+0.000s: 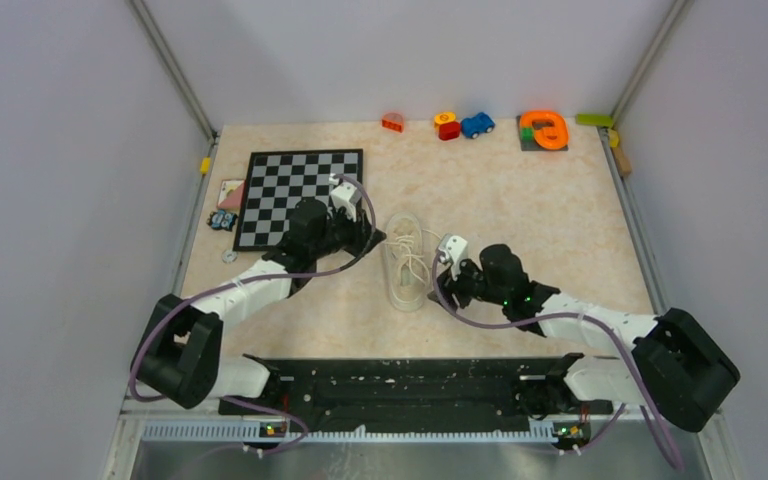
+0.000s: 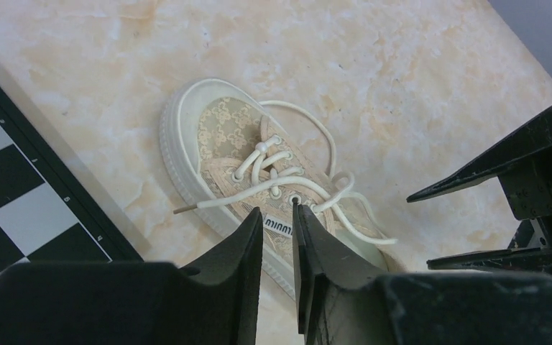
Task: Tie the shoes
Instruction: Adjust the shoe at the center of the board.
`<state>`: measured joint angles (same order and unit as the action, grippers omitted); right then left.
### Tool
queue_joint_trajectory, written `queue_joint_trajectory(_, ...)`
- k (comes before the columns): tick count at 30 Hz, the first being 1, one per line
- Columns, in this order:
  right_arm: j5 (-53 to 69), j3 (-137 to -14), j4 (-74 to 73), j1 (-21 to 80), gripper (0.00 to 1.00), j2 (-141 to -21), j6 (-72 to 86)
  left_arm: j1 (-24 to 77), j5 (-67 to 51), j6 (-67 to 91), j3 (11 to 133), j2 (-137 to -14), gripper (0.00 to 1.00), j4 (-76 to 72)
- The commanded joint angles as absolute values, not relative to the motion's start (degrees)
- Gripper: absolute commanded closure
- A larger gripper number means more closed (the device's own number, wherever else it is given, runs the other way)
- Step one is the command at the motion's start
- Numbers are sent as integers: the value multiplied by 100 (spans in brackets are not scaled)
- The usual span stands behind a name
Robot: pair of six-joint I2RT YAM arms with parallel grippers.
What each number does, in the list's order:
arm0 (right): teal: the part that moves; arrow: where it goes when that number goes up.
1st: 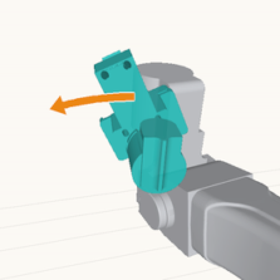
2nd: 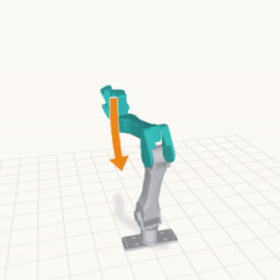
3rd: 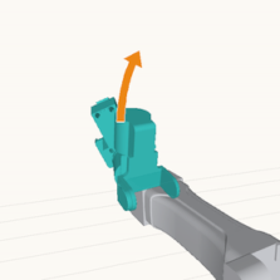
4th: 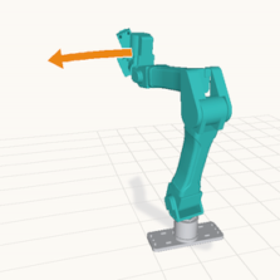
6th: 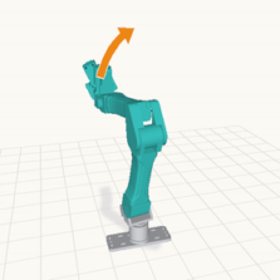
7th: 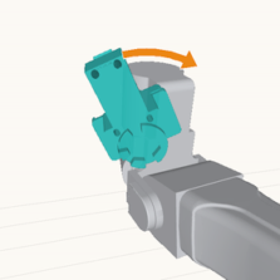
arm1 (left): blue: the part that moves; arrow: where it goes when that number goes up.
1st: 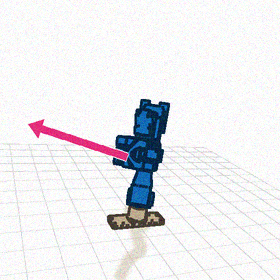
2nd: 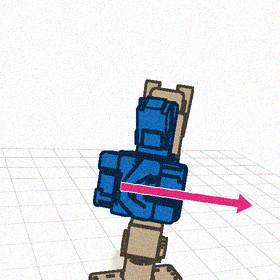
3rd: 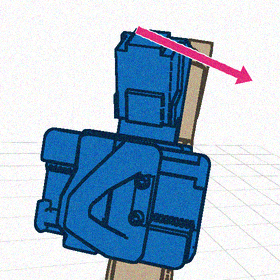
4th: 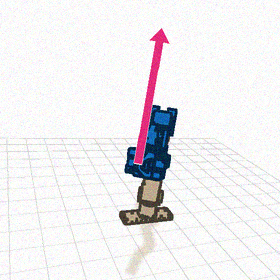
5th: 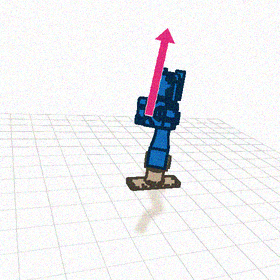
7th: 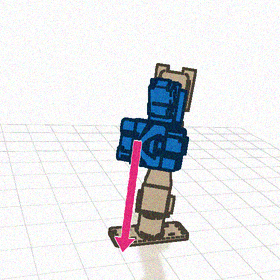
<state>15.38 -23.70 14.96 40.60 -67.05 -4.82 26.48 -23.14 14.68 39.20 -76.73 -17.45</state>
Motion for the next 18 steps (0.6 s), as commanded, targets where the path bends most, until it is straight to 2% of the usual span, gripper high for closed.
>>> queue_joint_trajectory(1,2104,-2745,1880,4060,44,-6934,-1610,2662,-2296,1065,3960,-7488,74,-2210)
queue_joint_trajectory(5,2102,-2935,1873,4130,55,-7273,-2268,2662,-2337,1071,3933,-7465,73,-2280)
queue_joint_trajectory(9,2237,-3132,1830,4146,59,-7545,-2599,2662,-2419,1012,3907,-7426,73,-2281)
queue_joint_trajectory(16,2568,-3396,1589,4157,75,-7710,-2861,2663,-2793,883,3909,-7404,71,-2312)
queue_joint_trajectory(18,2698,-3435,1531,4157,75,-7750,-2907,2661,-2776,836,3915,-7445,71,-2311)
